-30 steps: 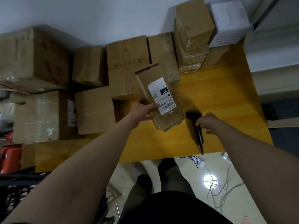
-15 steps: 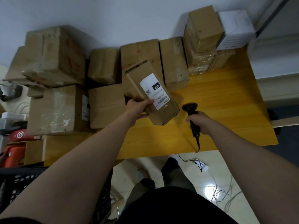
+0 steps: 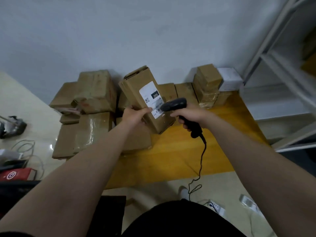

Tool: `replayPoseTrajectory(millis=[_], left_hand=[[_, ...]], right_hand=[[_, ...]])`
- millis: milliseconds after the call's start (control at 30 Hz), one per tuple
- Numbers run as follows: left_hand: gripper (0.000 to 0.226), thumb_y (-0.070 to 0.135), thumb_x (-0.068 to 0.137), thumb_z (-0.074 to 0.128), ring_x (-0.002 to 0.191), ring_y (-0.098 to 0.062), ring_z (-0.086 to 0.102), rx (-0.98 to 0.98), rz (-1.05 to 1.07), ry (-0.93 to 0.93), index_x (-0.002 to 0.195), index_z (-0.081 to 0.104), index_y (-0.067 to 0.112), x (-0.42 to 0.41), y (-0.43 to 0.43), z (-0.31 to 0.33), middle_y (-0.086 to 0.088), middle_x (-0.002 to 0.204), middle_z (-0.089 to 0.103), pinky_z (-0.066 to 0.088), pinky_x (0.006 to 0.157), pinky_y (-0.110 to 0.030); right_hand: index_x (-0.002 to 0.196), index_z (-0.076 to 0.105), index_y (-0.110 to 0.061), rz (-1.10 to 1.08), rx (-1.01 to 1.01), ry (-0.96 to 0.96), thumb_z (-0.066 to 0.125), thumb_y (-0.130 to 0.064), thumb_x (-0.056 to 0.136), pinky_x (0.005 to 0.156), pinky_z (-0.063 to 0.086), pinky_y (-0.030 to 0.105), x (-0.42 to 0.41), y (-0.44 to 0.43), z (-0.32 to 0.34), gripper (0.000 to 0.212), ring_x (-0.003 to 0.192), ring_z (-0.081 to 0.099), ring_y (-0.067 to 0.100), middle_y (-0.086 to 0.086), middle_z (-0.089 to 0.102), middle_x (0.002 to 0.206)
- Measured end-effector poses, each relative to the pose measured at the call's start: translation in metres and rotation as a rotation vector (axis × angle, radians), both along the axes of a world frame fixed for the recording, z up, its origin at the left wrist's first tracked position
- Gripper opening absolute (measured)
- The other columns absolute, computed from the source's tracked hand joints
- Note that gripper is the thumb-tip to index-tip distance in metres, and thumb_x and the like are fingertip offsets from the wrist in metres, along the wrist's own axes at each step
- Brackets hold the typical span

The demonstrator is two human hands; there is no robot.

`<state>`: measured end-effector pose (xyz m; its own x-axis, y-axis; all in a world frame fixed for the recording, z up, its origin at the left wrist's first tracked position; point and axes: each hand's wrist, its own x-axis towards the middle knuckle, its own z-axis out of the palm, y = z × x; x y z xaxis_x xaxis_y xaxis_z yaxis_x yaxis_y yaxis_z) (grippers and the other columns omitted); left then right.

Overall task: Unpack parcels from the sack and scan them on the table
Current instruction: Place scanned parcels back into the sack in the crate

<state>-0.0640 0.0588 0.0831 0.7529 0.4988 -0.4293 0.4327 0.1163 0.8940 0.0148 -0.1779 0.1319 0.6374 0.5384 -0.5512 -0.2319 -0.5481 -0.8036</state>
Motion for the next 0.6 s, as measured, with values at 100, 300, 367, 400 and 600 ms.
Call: replayPoseTrajectory(millis=[100, 300, 367, 400, 600], left_hand=[[0.05, 0.026, 0.071, 0.093, 0.089, -0.017, 0.077, 0.028, 0.011, -0.074, 0.114, 0.068, 0.02, -0.014, 0.019, 0.022, 0.003, 0.106, 0.078, 0.063, 0.063, -0.029], [0.067, 0.032, 0.075, 0.091, 0.11, -0.023, 0.071, 0.062, 0.015, -0.097, 0.133, 0.06, 0.016, -0.03, 0.043, 0.042, -0.001, 0.122, 0.073, 0.061, 0.092, -0.047], [0.077, 0.035, 0.072, 0.092, 0.115, -0.024, 0.067, 0.102, 0.032, -0.094, 0.138, 0.057, 0.015, -0.033, 0.046, 0.044, -0.002, 0.128, 0.069, 0.06, 0.094, -0.05], [0.081, 0.036, 0.071, 0.093, 0.116, -0.024, 0.066, 0.115, 0.04, -0.092, 0.139, 0.056, 0.015, -0.033, 0.046, 0.045, -0.002, 0.129, 0.068, 0.059, 0.094, -0.05], [0.074, 0.033, 0.072, 0.093, 0.112, -0.022, 0.068, 0.087, 0.045, -0.095, 0.135, 0.058, 0.015, -0.031, 0.047, 0.042, -0.001, 0.126, 0.07, 0.06, 0.092, -0.05]], right_hand=[[0.111, 0.064, -0.007, 0.025, 0.002, -0.04, 0.071, -0.026, 0.092, 0.051, 0.044, 0.03, -0.014, 0.014, 0.02, 0.028, 0.05, 0.05, 0.021, 0.003, 0.05, 0.061], [0.085, 0.061, -0.012, 0.047, 0.047, -0.107, 0.073, -0.032, 0.09, 0.048, 0.046, 0.03, -0.031, 0.032, 0.043, 0.023, 0.047, 0.051, 0.019, 0.003, 0.052, 0.058], [0.083, 0.063, -0.013, 0.056, 0.043, -0.133, 0.073, -0.034, 0.089, 0.049, 0.048, 0.03, -0.034, 0.035, 0.048, 0.024, 0.048, 0.052, 0.018, 0.002, 0.054, 0.058], [0.079, 0.063, -0.014, 0.056, 0.039, -0.144, 0.073, -0.035, 0.089, 0.049, 0.048, 0.03, -0.035, 0.037, 0.049, 0.025, 0.048, 0.052, 0.018, 0.002, 0.054, 0.058], [0.078, 0.059, -0.013, 0.051, 0.027, -0.157, 0.071, -0.031, 0.092, 0.048, 0.046, 0.03, -0.034, 0.036, 0.047, 0.026, 0.045, 0.05, 0.017, 0.001, 0.052, 0.055]])
